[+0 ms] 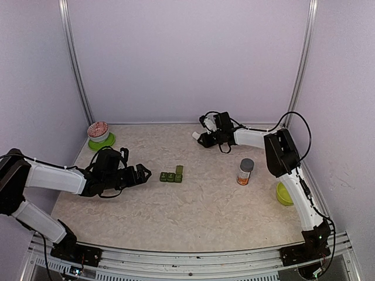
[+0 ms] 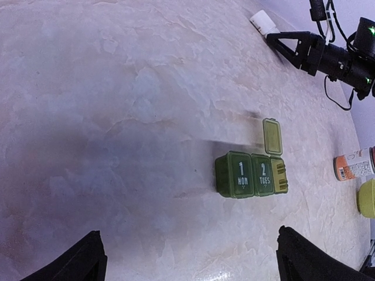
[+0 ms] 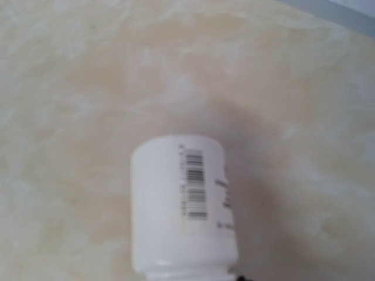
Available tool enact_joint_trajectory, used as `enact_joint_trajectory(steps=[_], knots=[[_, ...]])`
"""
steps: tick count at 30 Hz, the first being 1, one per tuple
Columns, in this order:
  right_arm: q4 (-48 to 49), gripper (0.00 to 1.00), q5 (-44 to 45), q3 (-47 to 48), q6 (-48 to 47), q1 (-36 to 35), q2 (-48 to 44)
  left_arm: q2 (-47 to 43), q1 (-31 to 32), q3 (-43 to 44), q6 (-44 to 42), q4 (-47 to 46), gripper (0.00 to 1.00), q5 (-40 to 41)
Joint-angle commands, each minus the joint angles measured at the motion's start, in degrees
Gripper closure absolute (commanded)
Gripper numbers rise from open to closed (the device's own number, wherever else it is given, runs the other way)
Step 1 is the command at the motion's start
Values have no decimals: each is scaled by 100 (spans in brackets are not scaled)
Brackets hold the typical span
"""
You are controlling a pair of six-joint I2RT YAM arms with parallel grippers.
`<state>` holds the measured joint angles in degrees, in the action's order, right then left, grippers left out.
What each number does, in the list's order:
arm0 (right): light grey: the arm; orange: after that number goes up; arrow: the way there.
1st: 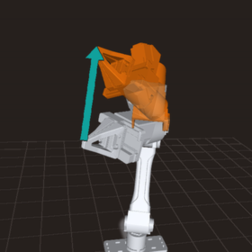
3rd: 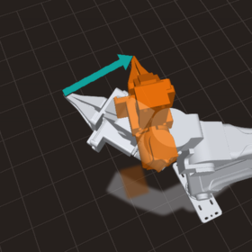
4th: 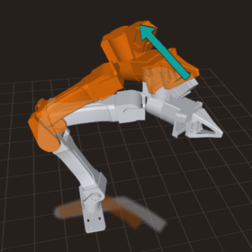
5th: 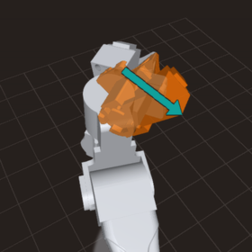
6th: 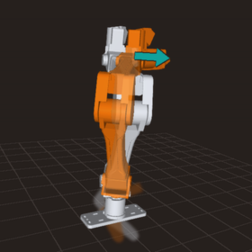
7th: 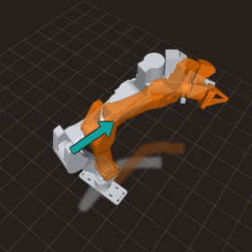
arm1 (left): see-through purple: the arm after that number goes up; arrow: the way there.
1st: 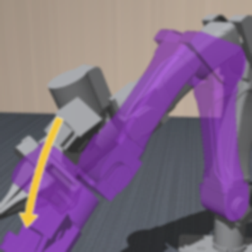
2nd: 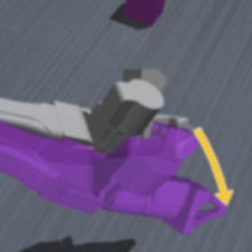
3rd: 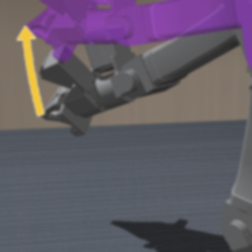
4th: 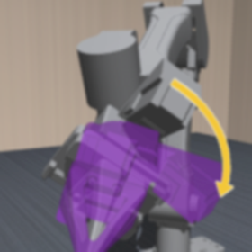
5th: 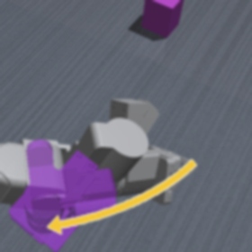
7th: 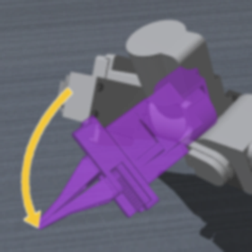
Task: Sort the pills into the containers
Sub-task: Pick up the pill bottle from the center of the board.
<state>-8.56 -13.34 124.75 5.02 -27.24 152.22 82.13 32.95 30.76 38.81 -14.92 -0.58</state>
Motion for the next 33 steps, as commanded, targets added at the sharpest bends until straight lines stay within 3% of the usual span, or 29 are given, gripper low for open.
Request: enact_joint_trajectory(steps=[1, 12, 19, 28, 33], knots=[[100, 71, -189, -417, -244, -149, -388, 66, 32, -40, 23, -144, 1, -35], [116, 73, -91, -1113, -456, -288, -1028, 9, 29, 60, -21, -88, 1, -84], [295, 73, -190, -2689, -689, -409, -2349, -110, 75, 339, -610, -50, 1, -317], [-622, 72, -117, -4069, -916, -799, -3961, -39, 175, 799, -1134, -137, 1, -642], [-909, 72, -419, -4697, -983, -1109, -4708, -53, 426, 1015, -2024, -433, 1, -984]])
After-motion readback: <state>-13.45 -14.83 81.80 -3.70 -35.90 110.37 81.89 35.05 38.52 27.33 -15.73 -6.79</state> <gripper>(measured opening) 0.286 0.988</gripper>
